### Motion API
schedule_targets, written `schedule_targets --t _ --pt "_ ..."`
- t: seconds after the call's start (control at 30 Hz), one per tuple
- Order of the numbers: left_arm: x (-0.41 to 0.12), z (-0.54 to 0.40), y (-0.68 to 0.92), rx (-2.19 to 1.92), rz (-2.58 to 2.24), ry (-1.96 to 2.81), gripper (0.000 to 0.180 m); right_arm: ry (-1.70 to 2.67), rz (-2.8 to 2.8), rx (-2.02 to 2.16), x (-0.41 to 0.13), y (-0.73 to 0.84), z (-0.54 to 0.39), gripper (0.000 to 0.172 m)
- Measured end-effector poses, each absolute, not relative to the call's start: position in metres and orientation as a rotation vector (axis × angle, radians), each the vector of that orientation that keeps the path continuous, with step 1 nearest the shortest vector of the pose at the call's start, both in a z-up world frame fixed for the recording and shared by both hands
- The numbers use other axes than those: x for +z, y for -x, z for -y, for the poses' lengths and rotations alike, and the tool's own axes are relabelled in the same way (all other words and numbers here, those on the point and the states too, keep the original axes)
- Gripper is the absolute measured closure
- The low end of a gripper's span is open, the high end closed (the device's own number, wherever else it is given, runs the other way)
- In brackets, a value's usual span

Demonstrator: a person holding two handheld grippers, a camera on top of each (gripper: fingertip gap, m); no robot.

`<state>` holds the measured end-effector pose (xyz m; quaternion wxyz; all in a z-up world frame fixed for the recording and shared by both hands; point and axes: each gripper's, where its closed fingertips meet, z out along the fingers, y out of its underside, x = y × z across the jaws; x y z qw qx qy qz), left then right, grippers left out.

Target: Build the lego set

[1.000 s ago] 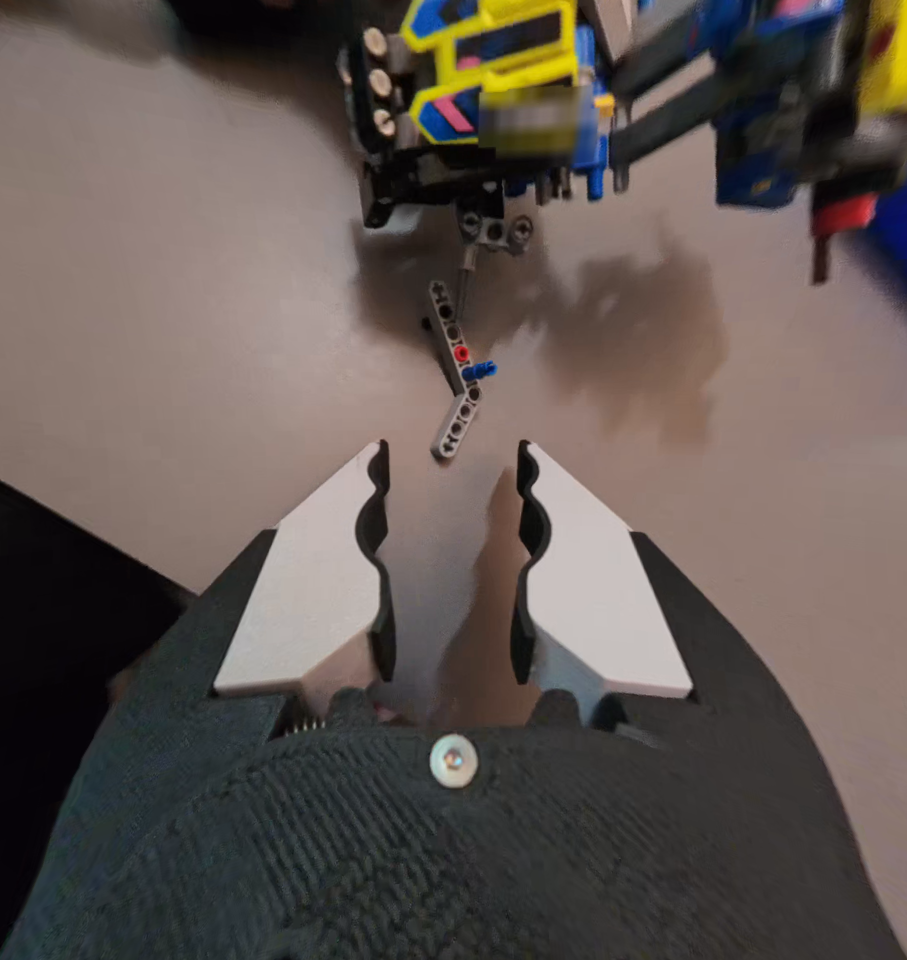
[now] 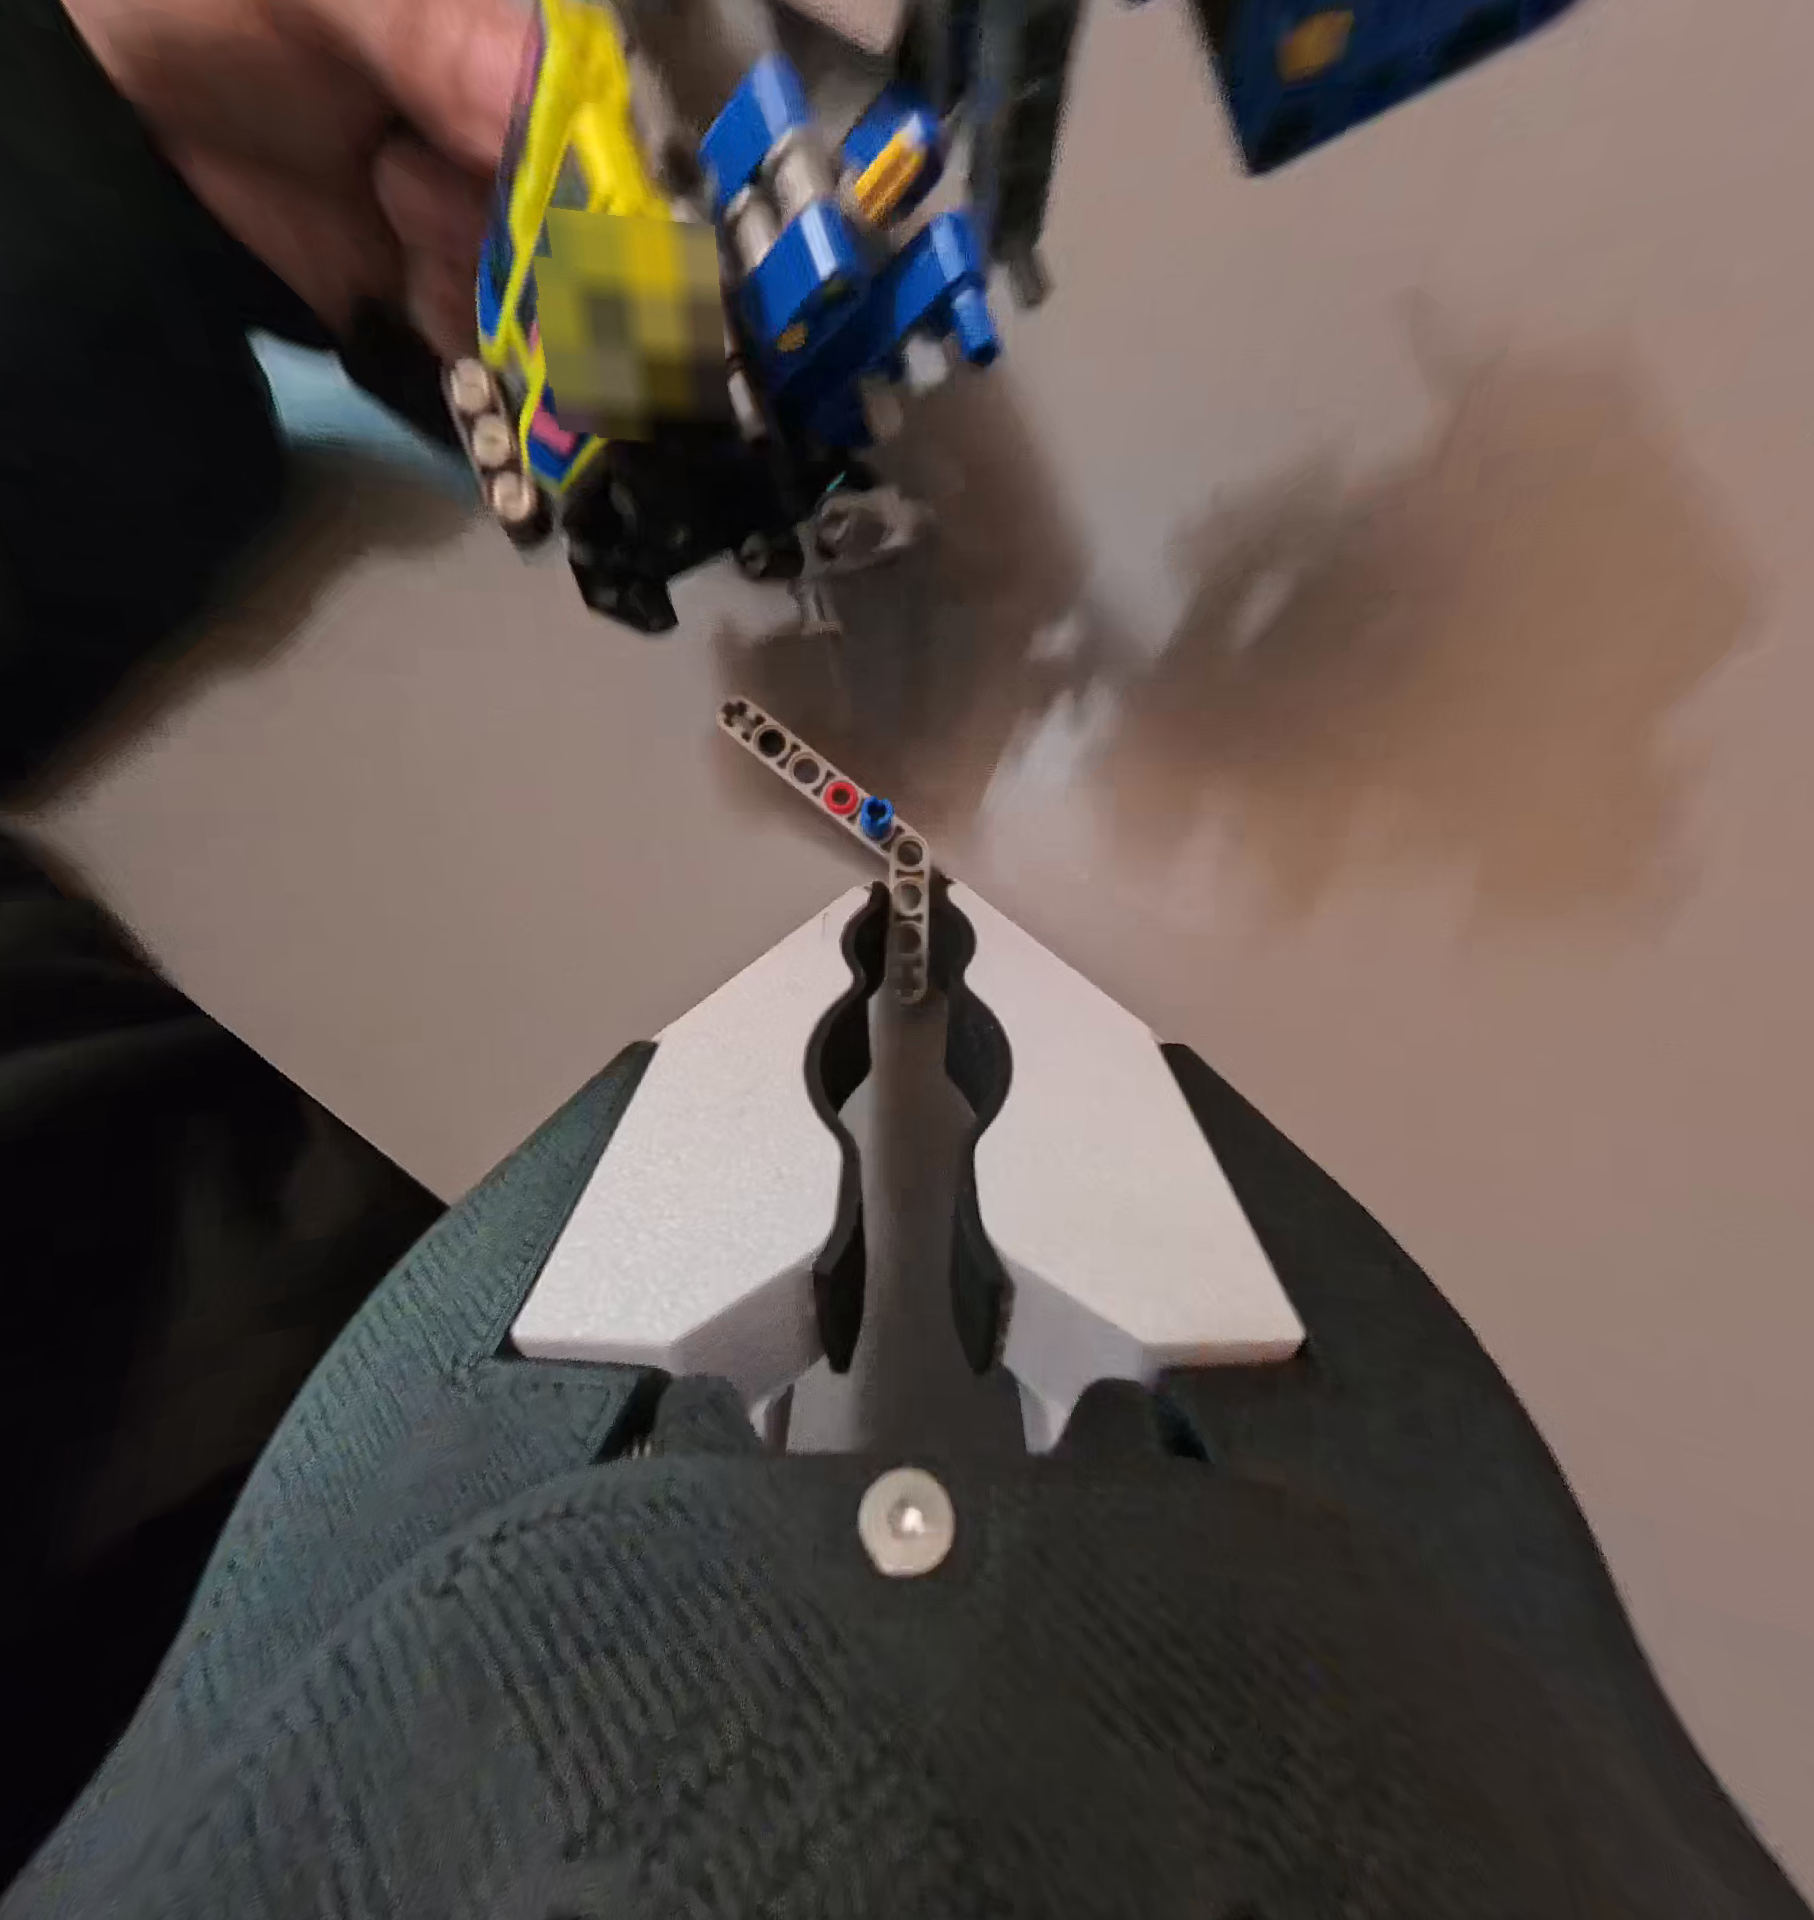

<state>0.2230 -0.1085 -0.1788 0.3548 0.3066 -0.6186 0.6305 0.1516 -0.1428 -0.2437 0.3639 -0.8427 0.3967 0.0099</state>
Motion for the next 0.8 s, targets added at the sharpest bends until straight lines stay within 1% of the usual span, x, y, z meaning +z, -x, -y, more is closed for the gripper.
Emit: schedule_targets --t 0.03,0.2,0.37,0.63,0.7,0.8 --pt "-0.177 0.107 -0.224 1.641 1.591 -0.79 0.176 2.063 -1.07 0.045 -0.238 -0.157 0.142 0.167" --pt "-0.163 0.1 -0.234 1.768 1.534 -0.762 0.176 1.7 -1.208 0.15 -0.223 -0.173 0.144 0.167" --pt "-0.151 0.089 -0.242 1.871 1.488 -0.74 0.176 1.573 -1.21 0.178 -0.214 -0.18 0.148 0.167" --pt "-0.146 0.086 -0.244 1.932 1.483 -0.726 0.176 1.243 -1.12 0.179 -0.177 -0.198 0.146 0.166" --pt "-0.143 0.088 -0.242 1.937 1.46 -0.707 0.176 1.096 -1.116 0.151 -0.161 -0.21 0.15 0.167" --pt "-0.13 0.091 -0.234 1.943 1.38 -0.653 0.176 0.875 -1.103 0.292 -0.146 -0.22 0.149 0.167"
